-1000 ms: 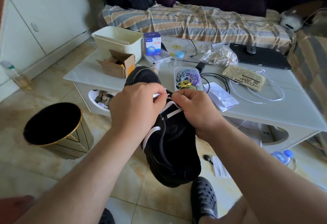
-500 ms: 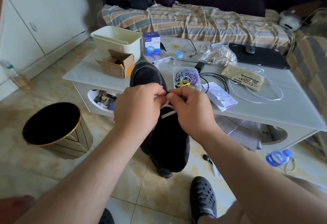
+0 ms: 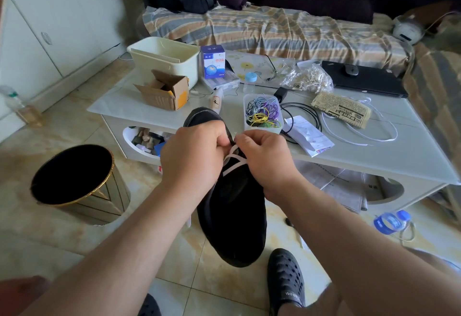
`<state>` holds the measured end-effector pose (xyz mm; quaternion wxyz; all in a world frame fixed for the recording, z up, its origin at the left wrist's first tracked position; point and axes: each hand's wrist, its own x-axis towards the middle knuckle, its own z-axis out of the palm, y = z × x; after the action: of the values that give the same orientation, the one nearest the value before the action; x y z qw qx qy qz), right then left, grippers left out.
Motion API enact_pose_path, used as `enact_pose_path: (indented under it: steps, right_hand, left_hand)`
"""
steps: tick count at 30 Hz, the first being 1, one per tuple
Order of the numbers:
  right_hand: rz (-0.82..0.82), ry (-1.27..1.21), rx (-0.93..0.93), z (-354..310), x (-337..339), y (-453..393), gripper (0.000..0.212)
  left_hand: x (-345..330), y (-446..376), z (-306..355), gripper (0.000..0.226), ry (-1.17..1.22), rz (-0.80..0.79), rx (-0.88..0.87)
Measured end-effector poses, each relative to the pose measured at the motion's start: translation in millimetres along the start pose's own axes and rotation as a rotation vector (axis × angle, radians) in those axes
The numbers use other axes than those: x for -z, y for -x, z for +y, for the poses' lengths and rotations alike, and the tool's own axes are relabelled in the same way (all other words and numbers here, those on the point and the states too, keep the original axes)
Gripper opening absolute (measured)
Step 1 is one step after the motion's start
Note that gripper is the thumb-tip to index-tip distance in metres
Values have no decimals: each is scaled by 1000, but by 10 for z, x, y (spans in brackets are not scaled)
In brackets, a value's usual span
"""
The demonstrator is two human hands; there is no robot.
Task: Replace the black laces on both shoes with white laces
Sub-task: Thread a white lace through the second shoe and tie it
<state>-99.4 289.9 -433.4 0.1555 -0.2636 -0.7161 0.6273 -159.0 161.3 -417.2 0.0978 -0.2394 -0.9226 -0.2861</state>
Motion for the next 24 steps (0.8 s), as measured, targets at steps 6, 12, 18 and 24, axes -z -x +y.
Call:
enact_pose_path:
  steps: [6, 12, 18, 24]
  right_hand:
    - [127, 260, 158, -52, 77, -38, 32]
    - [344, 206, 185, -39, 168, -146, 29]
    - [317, 174, 187, 56, 68, -103, 23]
    - [225, -541, -108, -169, 213, -213, 27]
  left_hand:
    - [26, 40, -62, 15, 308, -55, -68]
    - [5, 118, -158, 53, 308, -65, 140]
    - [-220, 134, -297, 31, 303, -266, 288]
    - [-237, 81, -522, 15, 244, -154, 293]
